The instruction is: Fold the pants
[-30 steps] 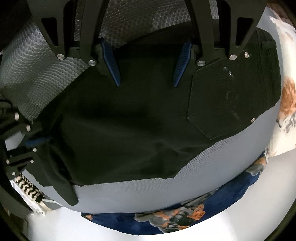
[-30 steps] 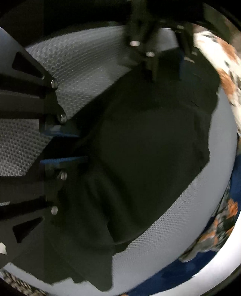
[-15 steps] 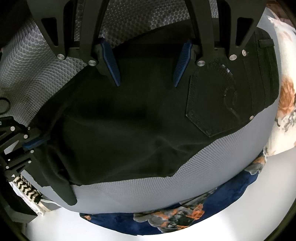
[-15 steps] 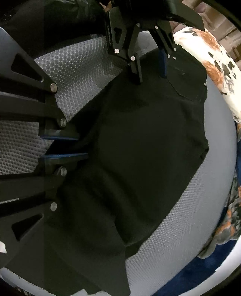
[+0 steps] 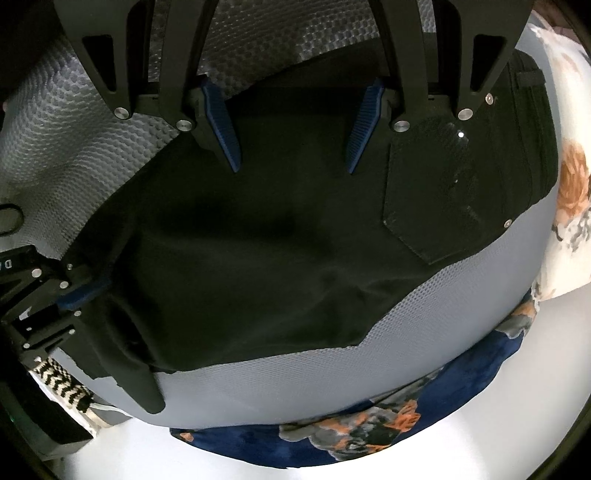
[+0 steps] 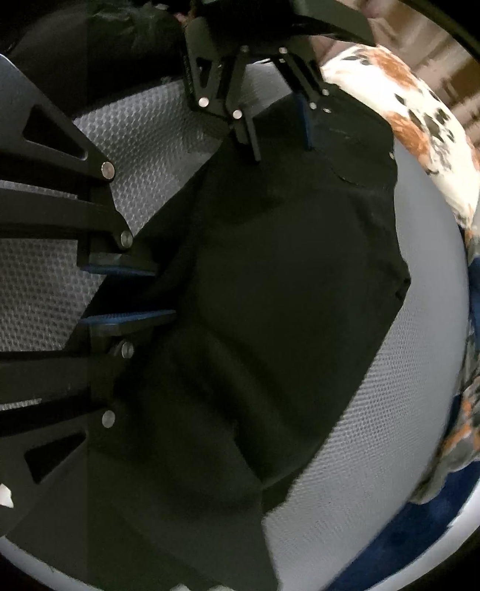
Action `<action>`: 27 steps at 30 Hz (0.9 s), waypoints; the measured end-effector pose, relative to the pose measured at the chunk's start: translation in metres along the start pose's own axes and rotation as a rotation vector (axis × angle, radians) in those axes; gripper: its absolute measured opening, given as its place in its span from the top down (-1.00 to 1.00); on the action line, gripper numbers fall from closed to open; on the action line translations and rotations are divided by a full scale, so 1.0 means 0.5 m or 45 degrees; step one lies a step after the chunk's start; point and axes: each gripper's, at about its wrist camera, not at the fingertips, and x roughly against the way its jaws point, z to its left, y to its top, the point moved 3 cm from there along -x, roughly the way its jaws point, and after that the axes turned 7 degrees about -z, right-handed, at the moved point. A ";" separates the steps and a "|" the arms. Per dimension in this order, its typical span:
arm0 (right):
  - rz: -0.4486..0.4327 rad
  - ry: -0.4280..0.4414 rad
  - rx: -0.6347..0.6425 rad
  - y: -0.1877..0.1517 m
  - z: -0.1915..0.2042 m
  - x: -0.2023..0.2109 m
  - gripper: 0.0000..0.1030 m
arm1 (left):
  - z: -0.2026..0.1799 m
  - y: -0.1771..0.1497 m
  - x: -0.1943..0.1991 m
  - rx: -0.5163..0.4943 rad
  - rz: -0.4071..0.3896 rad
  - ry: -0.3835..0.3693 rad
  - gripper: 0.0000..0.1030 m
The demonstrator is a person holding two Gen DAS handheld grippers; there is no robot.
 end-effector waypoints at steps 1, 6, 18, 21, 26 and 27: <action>-0.006 -0.003 -0.011 0.001 -0.001 0.001 0.81 | -0.002 0.002 0.001 -0.006 -0.003 -0.001 -0.17; -0.025 0.011 -0.041 0.011 -0.010 0.010 0.82 | -0.023 0.020 0.005 -0.041 -0.016 -0.029 -0.17; -0.043 0.053 -0.058 0.020 -0.021 0.005 0.82 | -0.102 0.082 -0.041 -0.156 -0.018 -0.134 0.26; -0.054 0.090 -0.073 0.016 -0.031 0.009 0.73 | -0.106 0.082 -0.071 -0.126 0.063 -0.170 0.92; -0.073 0.254 -0.206 -0.012 -0.084 0.047 0.48 | -0.097 0.089 -0.079 -0.076 0.067 -0.172 0.95; -0.095 0.271 -0.245 -0.019 -0.103 0.060 0.43 | -0.096 0.091 -0.080 -0.070 0.068 -0.169 0.95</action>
